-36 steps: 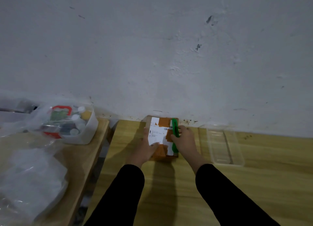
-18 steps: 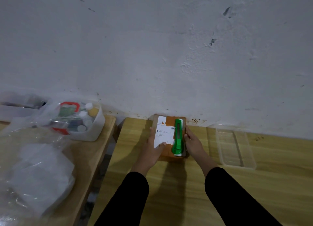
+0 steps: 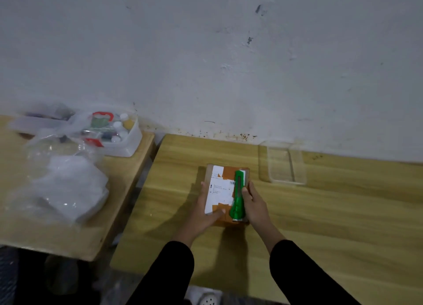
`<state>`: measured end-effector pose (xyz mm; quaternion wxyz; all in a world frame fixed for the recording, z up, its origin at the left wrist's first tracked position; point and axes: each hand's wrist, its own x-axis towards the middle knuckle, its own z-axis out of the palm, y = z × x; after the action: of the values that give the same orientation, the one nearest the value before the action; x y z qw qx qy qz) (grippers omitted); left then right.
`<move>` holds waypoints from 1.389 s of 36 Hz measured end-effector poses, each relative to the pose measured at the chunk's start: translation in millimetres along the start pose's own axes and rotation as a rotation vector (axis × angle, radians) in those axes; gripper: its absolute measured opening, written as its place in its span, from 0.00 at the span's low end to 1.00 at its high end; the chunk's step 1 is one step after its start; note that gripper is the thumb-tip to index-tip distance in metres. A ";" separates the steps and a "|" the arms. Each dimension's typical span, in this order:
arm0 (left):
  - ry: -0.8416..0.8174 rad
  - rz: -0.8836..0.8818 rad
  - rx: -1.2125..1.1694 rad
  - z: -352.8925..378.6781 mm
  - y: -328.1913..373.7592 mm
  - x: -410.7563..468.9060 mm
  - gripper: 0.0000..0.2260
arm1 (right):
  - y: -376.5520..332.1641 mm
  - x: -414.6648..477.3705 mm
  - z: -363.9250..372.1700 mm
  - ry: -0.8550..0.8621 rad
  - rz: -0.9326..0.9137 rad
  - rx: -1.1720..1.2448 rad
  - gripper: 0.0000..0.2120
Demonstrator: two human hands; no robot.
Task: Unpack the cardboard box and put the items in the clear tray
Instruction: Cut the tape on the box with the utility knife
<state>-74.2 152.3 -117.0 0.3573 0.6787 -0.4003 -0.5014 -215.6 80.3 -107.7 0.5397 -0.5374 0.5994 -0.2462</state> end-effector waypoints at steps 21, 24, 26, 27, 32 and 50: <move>0.580 -0.159 0.452 -20.9 1.2 -22.5 0.19 | 5.1 -18.8 -51.2 -0.103 -0.118 -0.145 0.24; 0.594 -0.211 0.263 -21.6 6.9 -12.0 0.20 | -3.0 -12.8 -49.5 -0.225 -0.078 -0.181 0.30; 0.537 -0.179 0.193 -18.5 6.7 -11.7 0.24 | -6.1 -7.6 -46.4 -0.256 -0.085 -0.249 0.31; 0.513 -0.166 0.188 -17.0 6.7 -13.9 0.27 | -6.9 -4.8 -44.1 -0.256 -0.093 -0.281 0.31; 0.426 -0.120 0.126 -15.7 2.7 -24.6 0.35 | -6.3 3.3 -33.3 -0.232 -0.148 -0.365 0.26; 0.474 -0.132 0.057 -12.6 -8.2 -21.9 0.34 | -10.5 -16.0 -22.6 0.019 -0.238 -0.232 0.12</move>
<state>-64.3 176.6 -112.5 0.3884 0.8118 -0.2740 -0.3392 -234.8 85.2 -85.7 0.4356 -0.6609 0.5608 -0.2426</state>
